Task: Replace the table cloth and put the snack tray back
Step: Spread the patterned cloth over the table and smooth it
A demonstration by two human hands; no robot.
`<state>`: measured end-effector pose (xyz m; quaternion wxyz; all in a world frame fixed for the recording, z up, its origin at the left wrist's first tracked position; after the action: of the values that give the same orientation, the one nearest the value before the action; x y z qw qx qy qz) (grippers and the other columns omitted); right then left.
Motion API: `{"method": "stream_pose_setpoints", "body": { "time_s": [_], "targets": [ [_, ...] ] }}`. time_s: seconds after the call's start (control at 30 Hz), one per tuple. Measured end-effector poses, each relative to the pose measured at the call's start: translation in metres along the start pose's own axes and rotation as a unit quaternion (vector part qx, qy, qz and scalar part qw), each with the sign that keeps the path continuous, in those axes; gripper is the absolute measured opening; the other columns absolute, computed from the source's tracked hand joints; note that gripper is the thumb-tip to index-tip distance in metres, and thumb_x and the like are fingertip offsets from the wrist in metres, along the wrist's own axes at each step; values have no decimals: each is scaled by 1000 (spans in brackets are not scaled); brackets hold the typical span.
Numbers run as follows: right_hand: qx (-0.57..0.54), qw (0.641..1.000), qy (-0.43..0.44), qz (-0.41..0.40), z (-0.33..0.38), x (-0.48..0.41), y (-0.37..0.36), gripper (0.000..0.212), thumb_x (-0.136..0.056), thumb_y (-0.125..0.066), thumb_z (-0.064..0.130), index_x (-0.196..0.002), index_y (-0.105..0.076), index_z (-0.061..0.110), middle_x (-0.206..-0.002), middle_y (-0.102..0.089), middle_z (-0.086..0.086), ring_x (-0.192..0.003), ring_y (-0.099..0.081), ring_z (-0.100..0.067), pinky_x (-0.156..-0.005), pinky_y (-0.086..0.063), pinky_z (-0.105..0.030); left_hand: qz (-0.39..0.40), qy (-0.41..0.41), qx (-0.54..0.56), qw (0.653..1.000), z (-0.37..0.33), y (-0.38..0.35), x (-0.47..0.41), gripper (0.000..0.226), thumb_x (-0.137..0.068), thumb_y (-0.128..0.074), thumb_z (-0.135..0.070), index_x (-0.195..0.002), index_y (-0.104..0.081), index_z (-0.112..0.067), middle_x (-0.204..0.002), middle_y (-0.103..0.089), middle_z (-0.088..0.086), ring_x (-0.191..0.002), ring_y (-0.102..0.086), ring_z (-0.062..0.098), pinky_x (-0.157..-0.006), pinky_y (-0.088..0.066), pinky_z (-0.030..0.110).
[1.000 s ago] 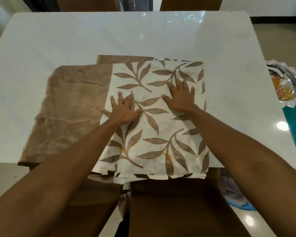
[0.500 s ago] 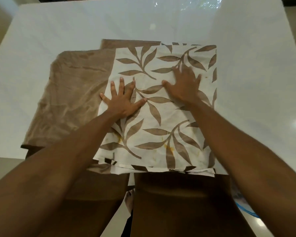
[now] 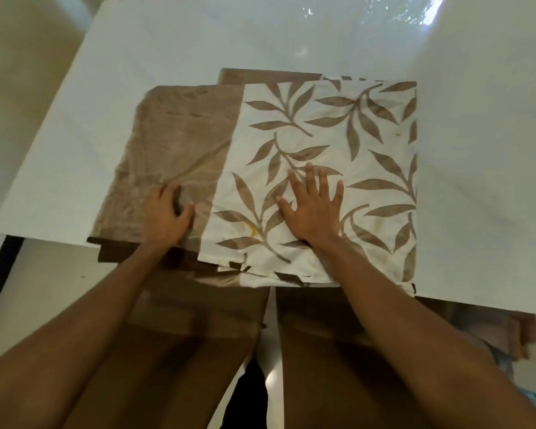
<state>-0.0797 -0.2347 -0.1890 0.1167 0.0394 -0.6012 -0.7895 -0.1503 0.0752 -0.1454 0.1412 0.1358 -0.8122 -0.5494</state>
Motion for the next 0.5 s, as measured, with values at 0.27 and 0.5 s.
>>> {"method": "stream_pose_setpoints", "body": {
  "time_s": [0.27,0.5],
  "targets": [
    [-61,996,20,54,98,19,4,63,-100,-39,57,-156,-33,28,-169,-15,-6,-156,-7,-31,-119,-6,-66,-29,237,2,971,135,57,29,70,-86,-64,-52,-139,-46,-10,-135,-49,22,-126,-47,44,-101,-42,58],
    [-51,980,148,119,219,62,-38,68,-96,-34,70,-155,-29,36,-169,-15,-2,-156,-7,-25,-120,-2,-67,11,244,128,961,133,74,14,16,-89,-62,-35,-95,-67,-22,-105,-70,3,-101,-64,28,-95,-50,43]
  ]
}}
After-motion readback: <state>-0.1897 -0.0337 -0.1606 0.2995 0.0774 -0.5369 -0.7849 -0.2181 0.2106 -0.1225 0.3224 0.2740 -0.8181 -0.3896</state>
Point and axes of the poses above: each hand's wrist, its own x-axis away from the middle knuckle, its own y-axis out of the back of the hand, z = x × y, the point moved 3 cm from there along -x, towards the middle knuckle
